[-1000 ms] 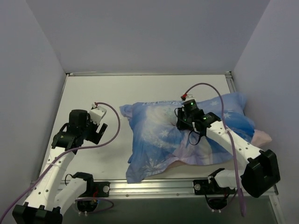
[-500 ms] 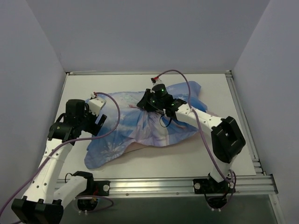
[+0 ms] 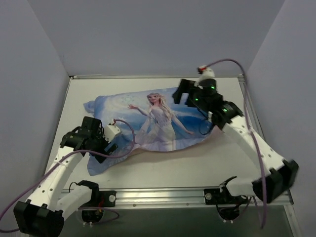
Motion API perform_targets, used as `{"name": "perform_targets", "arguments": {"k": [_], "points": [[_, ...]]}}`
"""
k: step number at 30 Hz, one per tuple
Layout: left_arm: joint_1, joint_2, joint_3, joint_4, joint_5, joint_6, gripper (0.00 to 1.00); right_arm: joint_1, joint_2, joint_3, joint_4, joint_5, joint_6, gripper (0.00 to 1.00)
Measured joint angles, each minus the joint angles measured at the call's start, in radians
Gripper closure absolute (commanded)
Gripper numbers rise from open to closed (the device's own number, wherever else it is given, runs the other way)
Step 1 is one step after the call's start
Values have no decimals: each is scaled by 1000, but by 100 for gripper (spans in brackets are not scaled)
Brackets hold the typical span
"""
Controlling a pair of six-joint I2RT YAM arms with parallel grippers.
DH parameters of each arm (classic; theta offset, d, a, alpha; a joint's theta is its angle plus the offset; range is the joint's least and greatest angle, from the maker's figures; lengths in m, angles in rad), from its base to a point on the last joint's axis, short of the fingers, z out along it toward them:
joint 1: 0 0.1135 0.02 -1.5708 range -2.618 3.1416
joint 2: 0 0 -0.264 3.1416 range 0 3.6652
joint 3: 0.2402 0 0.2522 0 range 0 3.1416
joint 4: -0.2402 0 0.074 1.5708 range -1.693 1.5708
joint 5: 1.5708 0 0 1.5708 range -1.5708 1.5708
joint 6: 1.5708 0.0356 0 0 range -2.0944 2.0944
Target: Remove the pillowcase from the pillow
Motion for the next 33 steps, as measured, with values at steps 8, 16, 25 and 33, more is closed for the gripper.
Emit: {"name": "perform_targets", "arguments": {"k": [8,16,25,33], "points": [[-29,145,-107,71,-95,-20,6,-469,-545,-528,-105,66,50,0],[-31,192,-109,182,-110,-80,98,-535,-507,-741,-87,-60,146,23],[-24,45,-75,200,-145,-129,98,-537,-561,-731,-47,-152,151,100],[-23,15,448,48,-211,-147,98,-536,-639,-100,-221,-116,43,100]]}}
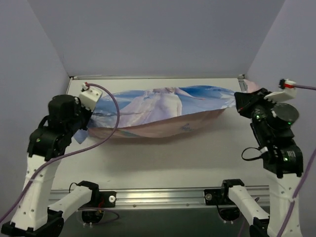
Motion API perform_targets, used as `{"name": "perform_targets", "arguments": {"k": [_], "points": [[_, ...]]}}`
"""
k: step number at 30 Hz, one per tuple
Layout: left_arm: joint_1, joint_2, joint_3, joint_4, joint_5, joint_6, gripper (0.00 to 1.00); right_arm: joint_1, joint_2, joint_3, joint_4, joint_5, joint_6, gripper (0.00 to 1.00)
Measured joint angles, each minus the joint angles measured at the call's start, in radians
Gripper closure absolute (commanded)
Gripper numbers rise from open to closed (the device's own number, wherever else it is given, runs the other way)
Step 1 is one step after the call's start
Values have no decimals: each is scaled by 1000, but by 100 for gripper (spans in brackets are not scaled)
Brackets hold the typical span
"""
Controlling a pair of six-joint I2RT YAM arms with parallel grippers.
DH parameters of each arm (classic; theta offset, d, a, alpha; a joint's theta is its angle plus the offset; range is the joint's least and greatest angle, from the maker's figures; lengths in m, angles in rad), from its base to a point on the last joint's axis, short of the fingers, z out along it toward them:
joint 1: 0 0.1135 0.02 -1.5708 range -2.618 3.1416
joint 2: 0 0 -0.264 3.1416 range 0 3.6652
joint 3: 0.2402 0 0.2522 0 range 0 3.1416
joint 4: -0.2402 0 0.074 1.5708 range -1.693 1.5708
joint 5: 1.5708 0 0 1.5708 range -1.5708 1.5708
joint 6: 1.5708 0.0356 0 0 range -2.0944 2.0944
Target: Remove the pillowcase from the pillow
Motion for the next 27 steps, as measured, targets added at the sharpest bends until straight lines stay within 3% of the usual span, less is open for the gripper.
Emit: {"name": "perform_targets", "arguments": {"k": [5,9,12,16,17,19,20,21,23,27], "points": [[26,-39,372,-127,8,-2,98,0,-29,349,-60,-31,-13,100],[37,-40,573,-202,-14,-1,98,-4,-73,447,-96,-109,37,100],[39,-34,608,-218,-60,5,98,-8,-108,370,-85,-180,106,100],[48,87,559,-207,-111,18,98,-8,-122,78,9,-239,199,96],[52,140,534,-185,-118,24,88,-8,-104,-4,36,-241,216,89],[60,269,462,-103,-130,36,60,-9,-52,-185,125,-243,241,63],[65,340,431,-43,-136,46,40,-9,-5,-267,167,-235,248,43],[66,380,410,21,-141,58,11,-9,46,-335,201,-225,254,36],[72,606,402,129,-164,66,3,-9,198,-417,244,-203,231,23],[77,885,425,220,-217,80,6,-6,430,-394,224,-153,141,19]]}}
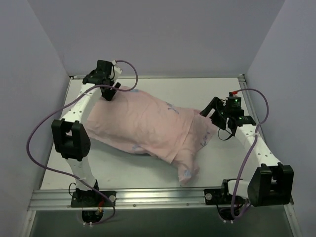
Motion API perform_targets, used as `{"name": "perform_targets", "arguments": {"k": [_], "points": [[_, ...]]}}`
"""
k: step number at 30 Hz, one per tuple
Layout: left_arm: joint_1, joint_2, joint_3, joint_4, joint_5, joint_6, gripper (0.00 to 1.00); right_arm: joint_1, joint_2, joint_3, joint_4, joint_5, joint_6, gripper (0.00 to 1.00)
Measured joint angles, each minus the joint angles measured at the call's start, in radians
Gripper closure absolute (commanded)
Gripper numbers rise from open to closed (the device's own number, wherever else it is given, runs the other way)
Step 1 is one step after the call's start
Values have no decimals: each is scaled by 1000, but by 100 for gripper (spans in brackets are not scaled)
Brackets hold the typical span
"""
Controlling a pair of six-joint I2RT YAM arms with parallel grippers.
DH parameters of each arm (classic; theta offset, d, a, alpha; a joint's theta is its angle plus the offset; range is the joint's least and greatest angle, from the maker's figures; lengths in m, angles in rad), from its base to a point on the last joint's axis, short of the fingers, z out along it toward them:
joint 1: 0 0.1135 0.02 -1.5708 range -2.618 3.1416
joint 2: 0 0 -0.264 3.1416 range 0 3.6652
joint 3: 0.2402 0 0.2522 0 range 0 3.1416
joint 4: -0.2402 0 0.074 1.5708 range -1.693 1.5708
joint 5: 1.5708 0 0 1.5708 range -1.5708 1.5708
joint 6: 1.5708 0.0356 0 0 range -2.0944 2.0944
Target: Remove the pillowcase from the pillow
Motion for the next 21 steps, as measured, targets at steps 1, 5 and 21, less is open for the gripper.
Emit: {"name": "perform_targets", "arguments": {"k": [1,5,21], "points": [[0,32,8,5,2,-3,6,5,14,13,-5,15,-24,18],[2,-7,46,-4,66,-24,6,40,-90,24,-22,83,-94,21],[-151,-325,-557,30,253,-31,29,192,-185,-259,79,12,-61,48]]}}
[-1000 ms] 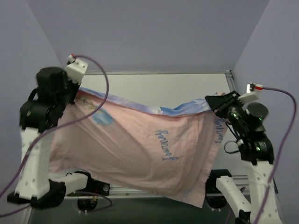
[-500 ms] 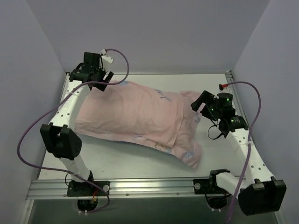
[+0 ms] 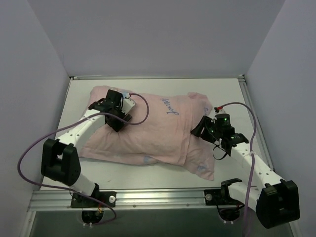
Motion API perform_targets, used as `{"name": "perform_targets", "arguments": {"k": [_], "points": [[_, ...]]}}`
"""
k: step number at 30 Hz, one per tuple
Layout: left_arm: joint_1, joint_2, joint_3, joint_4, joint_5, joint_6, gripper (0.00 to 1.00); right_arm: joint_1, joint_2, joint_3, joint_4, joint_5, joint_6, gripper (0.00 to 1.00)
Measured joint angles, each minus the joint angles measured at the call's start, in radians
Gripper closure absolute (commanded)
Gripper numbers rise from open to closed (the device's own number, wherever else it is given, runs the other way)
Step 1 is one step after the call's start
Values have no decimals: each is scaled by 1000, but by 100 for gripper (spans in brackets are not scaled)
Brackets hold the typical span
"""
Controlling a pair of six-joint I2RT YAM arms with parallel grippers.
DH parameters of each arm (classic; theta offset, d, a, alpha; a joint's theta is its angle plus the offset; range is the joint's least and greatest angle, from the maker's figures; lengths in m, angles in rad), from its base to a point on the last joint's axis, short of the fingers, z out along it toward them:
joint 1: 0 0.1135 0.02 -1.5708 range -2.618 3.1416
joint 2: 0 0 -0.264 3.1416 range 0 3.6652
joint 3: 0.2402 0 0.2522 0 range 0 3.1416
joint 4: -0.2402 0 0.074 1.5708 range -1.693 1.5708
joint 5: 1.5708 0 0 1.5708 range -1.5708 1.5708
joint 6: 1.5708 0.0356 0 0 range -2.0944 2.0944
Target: Remove the pillowcase from the pillow
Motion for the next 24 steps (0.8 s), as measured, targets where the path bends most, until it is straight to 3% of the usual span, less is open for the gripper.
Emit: {"name": "perform_targets", "arguments": {"k": [1,6,10,11,13,14,16,21,24], "points": [[0,36,-19,17,-25,8,35,9,13,-6,21,-17,7,48],[95,140,75,77,-112,31,36,150,60,-8,131,-45,41,46],[228,227,206,157,-182,37,20,285,66,13,161,-40,77,44],[249,228,216,166,-190,39,12,302,66,25,159,-38,81,44],[262,199,221,149,-170,48,7,309,66,53,152,-13,80,42],[245,168,221,123,-140,56,1,304,66,64,152,5,78,41],[154,98,221,65,-99,66,6,292,68,80,153,28,71,38],[-265,-82,220,37,40,88,6,278,150,119,187,47,71,36],[-396,-98,233,23,82,78,2,279,224,127,228,47,84,36]]}}
